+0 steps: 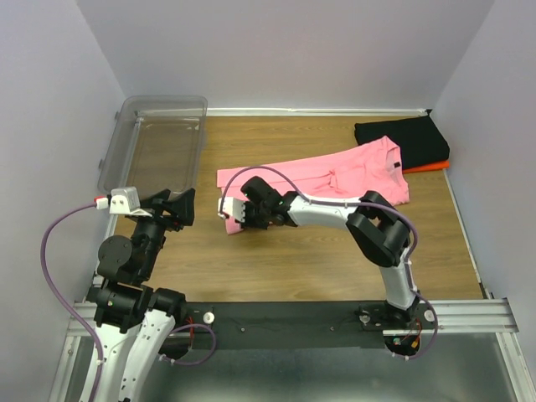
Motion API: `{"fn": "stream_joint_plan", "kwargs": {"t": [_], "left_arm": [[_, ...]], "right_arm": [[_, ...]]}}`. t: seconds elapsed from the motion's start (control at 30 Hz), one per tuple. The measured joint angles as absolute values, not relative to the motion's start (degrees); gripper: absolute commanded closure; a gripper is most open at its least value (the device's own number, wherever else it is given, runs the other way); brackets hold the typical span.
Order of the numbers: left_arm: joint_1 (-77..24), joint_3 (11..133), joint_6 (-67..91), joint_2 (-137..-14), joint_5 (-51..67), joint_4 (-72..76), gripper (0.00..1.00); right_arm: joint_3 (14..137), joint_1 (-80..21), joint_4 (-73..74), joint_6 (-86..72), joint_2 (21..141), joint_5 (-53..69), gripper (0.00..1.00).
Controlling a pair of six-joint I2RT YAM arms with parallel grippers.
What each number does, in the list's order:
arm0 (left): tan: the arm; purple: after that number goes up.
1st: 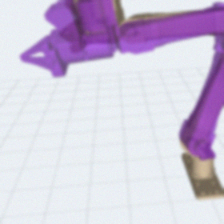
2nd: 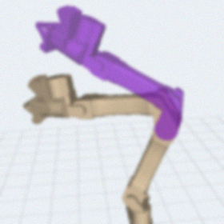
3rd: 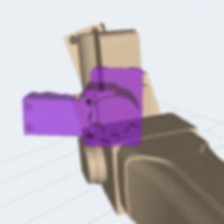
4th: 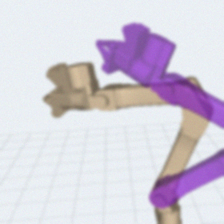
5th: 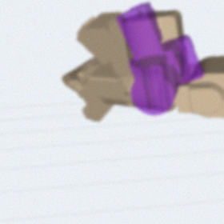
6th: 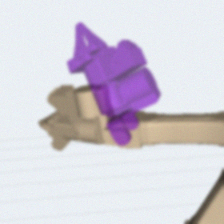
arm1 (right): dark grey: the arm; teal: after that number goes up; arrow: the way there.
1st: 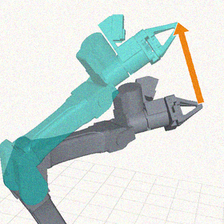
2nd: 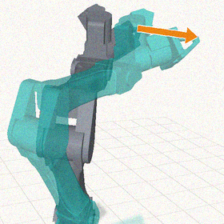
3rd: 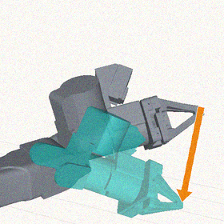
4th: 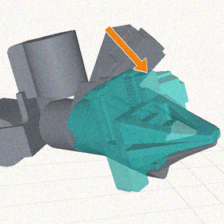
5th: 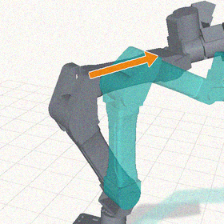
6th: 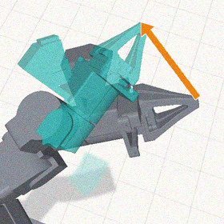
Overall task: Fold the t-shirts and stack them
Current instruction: Fold the tshirt
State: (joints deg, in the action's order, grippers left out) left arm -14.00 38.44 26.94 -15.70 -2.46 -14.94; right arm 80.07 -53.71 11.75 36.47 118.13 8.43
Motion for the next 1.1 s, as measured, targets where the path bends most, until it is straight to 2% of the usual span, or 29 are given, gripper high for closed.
{"fn": "stream_joint_plan", "kwargs": {"t": [0.5, 0.67, 0.7, 0.73, 0.77, 0.83, 1.0, 1.1], "left_arm": [[-14.00, 38.06, 26.33, -15.53, -0.95, -13.96, 0.17], [-14.00, 37.39, 25.71, -20.43, 3.86, -9.17, 0.17], [-14.00, 37.17, 25.71, -22.41, 5.19, -7.75, 0.17], [-14.00, 36.80, 25.74, -24.32, 7.31, -5.93, 0.17], [-14.00, 36.64, 25.76, -29.23, 9.50, -3.75, 0.17], [-14.00, 37.04, 25.76, -36.95, 13.67, 0.99, 0.17], [-14.00, 44.36, 25.98, -58.63, 22.20, 4.75, 0.19], [-14.70, 54.46, 25.78, -73.34, 26.28, 5.76, 0.19]], "right_arm": [[67.90, -71.35, 13.87, 40.66, 109.34, 15.55, 1.00], [66.02, -73.89, 17.61, 42.72, 105.75, 19.75, 0.99], [66.02, -73.89, 17.93, 43.07, 105.27, 20.12, 0.94], [66.00, -73.91, 18.24, 43.24, 104.81, 20.32, 0.81], [66.00, -73.93, 18.44, 43.40, 104.42, 20.29, 0.52], [66.00, -73.87, 18.96, 43.55, 103.68, 20.10, 0.25], [64.23, -70.72, 20.93, 44.56, 96.73, 18.68, 0.17], [62.06, -59.37, 23.00, 46.06, 87.61, 20.91, 0.17]]}}
